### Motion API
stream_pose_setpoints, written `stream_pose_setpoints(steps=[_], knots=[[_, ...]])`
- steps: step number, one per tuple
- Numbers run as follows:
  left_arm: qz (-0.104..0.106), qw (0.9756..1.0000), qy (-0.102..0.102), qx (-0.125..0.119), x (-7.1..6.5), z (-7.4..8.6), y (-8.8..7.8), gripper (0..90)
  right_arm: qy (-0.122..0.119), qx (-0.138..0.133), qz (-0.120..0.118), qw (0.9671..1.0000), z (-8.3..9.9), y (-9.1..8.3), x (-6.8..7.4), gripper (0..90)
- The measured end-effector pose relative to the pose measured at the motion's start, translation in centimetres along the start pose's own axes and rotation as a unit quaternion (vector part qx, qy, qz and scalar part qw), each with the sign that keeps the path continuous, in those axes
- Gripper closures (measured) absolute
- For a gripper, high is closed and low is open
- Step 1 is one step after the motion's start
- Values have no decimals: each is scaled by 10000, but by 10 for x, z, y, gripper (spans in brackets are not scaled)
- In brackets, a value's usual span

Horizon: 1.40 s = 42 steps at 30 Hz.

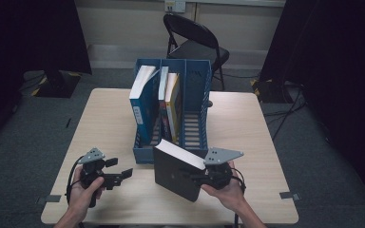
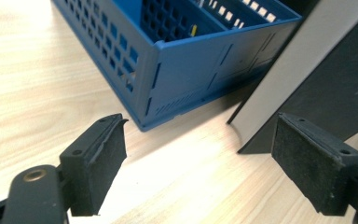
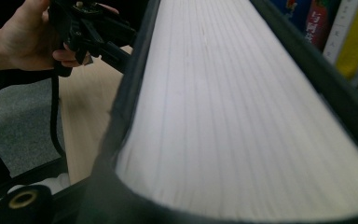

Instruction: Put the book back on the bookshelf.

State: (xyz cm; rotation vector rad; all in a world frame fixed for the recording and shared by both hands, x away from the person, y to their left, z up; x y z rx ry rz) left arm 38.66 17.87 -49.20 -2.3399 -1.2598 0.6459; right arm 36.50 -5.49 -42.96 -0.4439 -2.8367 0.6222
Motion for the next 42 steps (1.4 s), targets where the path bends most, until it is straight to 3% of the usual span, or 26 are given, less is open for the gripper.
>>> stream_pose_setpoints(steps=[13,19,27,32,42], knots=[[-330,9994,-88,40,16,4,4,158,132,-20,284,9995,13,-29,-10,527],[-643,9978,-124,62,28,5,8,158,245,-40,485,9985,19,-45,-16,527],[-658,9978,-114,56,33,8,7,158,316,-77,730,9968,30,-70,-23,526],[-787,9967,-176,79,39,8,8,158,410,-112,878,9952,36,-83,-29,527],[-822,9962,-252,122,40,8,7,162,569,-151,1180,9913,44,-105,-39,527]])
Point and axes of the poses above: each handheld gripper's, and its own axes: y roughly forward along the jaws, z roughly out of its underside, x roughly to its left, the point moved 10 cm from there along y, roughly forward along the jaws, and after that the axes turned 9 degrees about -z, right-handed, at the moved point
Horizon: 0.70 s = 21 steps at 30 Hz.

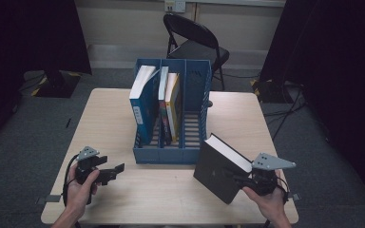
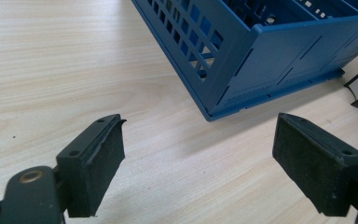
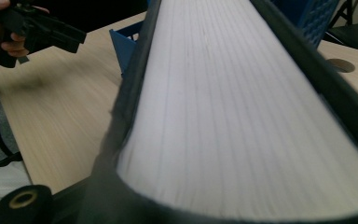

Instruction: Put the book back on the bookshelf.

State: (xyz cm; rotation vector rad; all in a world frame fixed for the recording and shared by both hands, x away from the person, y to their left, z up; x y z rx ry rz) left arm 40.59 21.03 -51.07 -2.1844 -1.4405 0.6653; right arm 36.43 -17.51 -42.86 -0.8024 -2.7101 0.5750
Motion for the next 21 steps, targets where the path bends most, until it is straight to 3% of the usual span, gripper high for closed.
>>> stream_pose_setpoints(steps=[13,21], knots=[[-24,10000,1,56,1,1,1,162,186,-58,368,9991,5,-16,-20,528],[-14,10000,9,-40,0,-1,0,162,304,-97,587,9978,6,-21,-31,528]])
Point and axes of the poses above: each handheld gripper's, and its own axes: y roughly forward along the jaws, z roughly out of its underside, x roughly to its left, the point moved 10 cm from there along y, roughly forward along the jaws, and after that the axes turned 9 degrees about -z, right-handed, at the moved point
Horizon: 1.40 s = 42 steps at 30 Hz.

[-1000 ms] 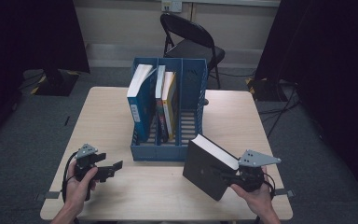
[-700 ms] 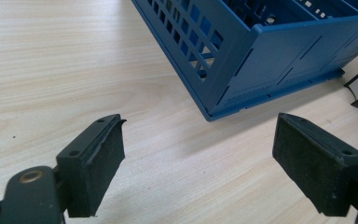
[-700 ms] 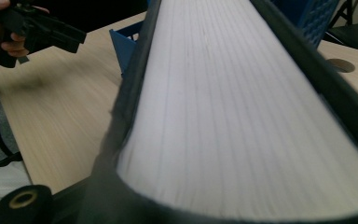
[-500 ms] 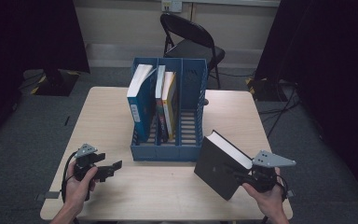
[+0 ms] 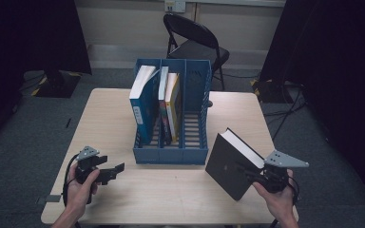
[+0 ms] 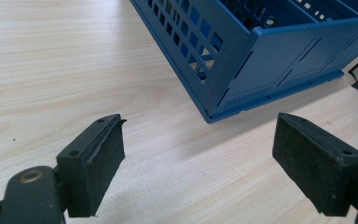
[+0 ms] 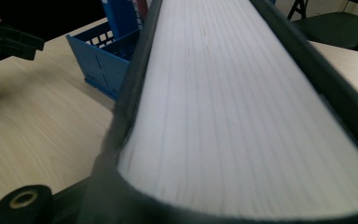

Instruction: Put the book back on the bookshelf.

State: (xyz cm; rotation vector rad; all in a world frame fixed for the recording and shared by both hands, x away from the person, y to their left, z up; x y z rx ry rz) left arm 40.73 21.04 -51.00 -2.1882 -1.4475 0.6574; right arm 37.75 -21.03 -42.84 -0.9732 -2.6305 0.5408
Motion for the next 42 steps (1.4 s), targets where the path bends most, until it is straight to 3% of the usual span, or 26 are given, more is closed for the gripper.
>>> stream_pose_setpoints(steps=[5,16,23,36,42], knots=[[-46,10000,-5,-2,2,0,1,163,90,-64,235,9997,-3,3,-10,528],[-45,10000,-41,8,3,-1,2,165,166,-103,444,9988,-13,19,-24,529],[-48,9999,-90,-9,4,-1,2,166,225,-74,424,9988,-17,26,-30,522],[-65,9999,-103,-69,5,-1,1,172,438,282,343,9981,-22,23,-28,490],[-47,9999,-94,-69,4,-1,1,173,373,328,429,9978,-28,22,-26,472]])
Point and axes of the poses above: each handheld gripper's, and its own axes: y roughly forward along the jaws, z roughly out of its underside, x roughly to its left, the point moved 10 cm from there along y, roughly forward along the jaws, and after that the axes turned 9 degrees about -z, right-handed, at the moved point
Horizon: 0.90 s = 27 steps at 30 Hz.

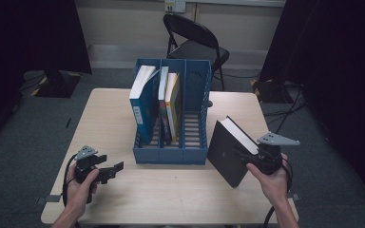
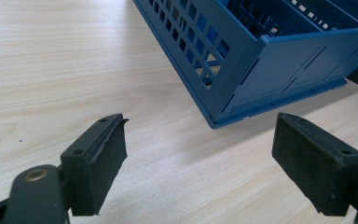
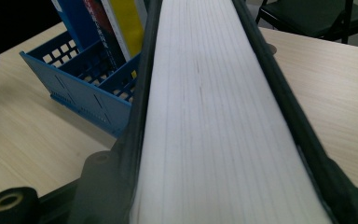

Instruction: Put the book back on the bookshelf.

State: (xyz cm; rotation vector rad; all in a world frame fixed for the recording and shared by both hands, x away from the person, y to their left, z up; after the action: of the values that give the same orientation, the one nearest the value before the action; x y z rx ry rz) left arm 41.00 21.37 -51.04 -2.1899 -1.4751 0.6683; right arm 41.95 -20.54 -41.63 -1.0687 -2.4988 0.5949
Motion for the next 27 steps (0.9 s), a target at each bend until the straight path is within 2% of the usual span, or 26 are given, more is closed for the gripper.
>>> stream_pose_setpoints(steps=[4,8,12,18,20,21,27], knots=[[-7,10000,-39,1,0,0,0,173,-81,19,-28,10000,-2,-2,1,495],[6,10000,-40,5,0,0,0,173,-288,58,-52,9996,-12,-5,7,497],[9,10000,-19,31,0,1,0,174,-398,325,-53,9987,-15,-4,12,500],[14,10000,-32,37,-1,1,1,174,-355,732,-88,9966,-21,-2,9,492],[4,10000,-20,64,0,1,1,174,-305,899,-173,9953,-24,1,9,485],[16,10000,-54,54,-1,1,2,174,-330,890,-203,9953,-28,3,9,485],[8,10000,-63,73,1,1,2,176,-398,1264,-60,9912,-33,10,7,501]])
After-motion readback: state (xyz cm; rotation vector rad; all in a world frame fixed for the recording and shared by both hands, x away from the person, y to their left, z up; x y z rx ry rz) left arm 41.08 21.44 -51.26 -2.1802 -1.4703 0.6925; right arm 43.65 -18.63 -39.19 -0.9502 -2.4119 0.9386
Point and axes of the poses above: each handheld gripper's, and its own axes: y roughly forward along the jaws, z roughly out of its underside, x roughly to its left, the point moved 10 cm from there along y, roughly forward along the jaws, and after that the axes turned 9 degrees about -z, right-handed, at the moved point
